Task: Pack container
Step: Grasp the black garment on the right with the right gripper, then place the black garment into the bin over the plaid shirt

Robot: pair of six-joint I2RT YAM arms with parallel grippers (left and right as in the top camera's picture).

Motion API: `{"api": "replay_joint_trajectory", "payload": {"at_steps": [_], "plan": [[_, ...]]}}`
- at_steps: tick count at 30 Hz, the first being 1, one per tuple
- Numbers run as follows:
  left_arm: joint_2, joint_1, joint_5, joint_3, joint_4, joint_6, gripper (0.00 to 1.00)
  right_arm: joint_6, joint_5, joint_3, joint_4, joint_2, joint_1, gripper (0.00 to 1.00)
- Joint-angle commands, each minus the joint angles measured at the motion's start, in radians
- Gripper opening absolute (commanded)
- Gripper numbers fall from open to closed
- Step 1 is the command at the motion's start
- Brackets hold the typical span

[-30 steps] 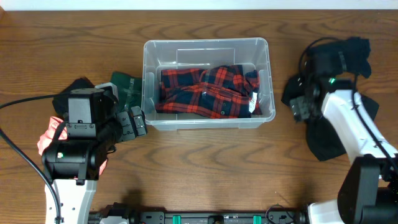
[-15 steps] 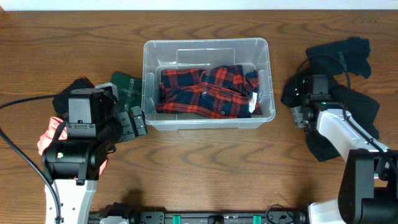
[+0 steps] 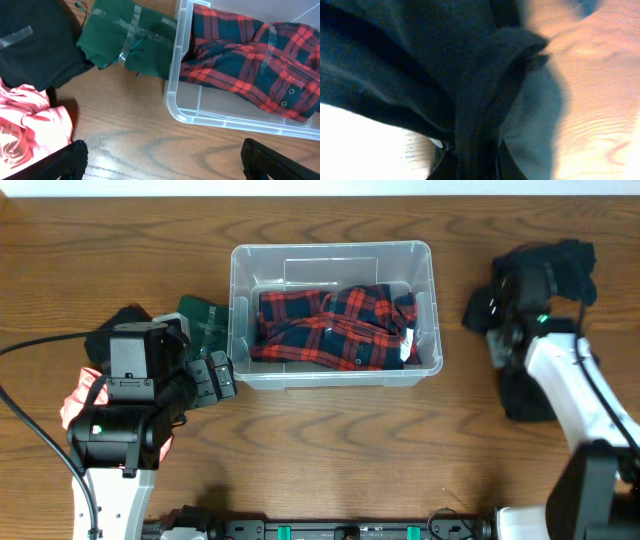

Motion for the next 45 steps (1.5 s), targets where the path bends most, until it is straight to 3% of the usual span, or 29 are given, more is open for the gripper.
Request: {"api": "replay_joint_trajectory", "payload": {"at_steps": [1,7,16,23,29,34,35,38,39,40,45], "plan": [[0.000,0.005,-0.005,0.010,-0.002,0.005,0.98,-0.019,0.001,0.221,-0.033,-0.140,0.066,0.01],[0.000,0.004,-0.005,0.010,-0.001,0.005,0.98,-0.042,-0.010,0.439,-0.084,-0.177,0.283,0.01],[0.000,0.005,-0.006,0.010,-0.002,0.005,0.98,0.055,-0.010,0.446,-0.048,-0.031,0.638,0.01],[0.000,0.046,-0.139,0.010,-0.024,-0.026,0.98,0.068,-0.018,0.445,-0.019,0.251,0.745,0.01],[0.000,0.169,-0.138,0.010,-0.035,-0.091,0.98,0.060,-0.140,0.445,-0.012,0.470,0.789,0.01],[0.000,0.201,-0.135,0.010,-0.040,-0.093,0.98,0.068,-0.119,0.445,-0.001,0.533,0.808,0.02],[0.000,0.201,-0.135,0.010,-0.040,-0.093,0.98,0.076,-0.104,0.447,-0.001,0.529,0.808,0.09],[0.000,0.201,-0.135,0.010,-0.044,-0.092,0.98,0.094,-0.025,0.460,-0.016,0.475,0.803,0.73],[0.000,0.201,-0.136,0.010,-0.044,-0.092,0.98,0.093,0.006,0.466,-0.020,0.447,0.800,0.89],[0.000,0.201,-0.135,0.010,-0.044,-0.092,0.98,0.093,0.046,0.473,-0.021,0.406,0.793,0.98],[0.000,0.201,-0.135,0.010,-0.046,-0.092,0.98,0.089,0.122,0.496,0.019,0.165,0.686,0.99]]}}
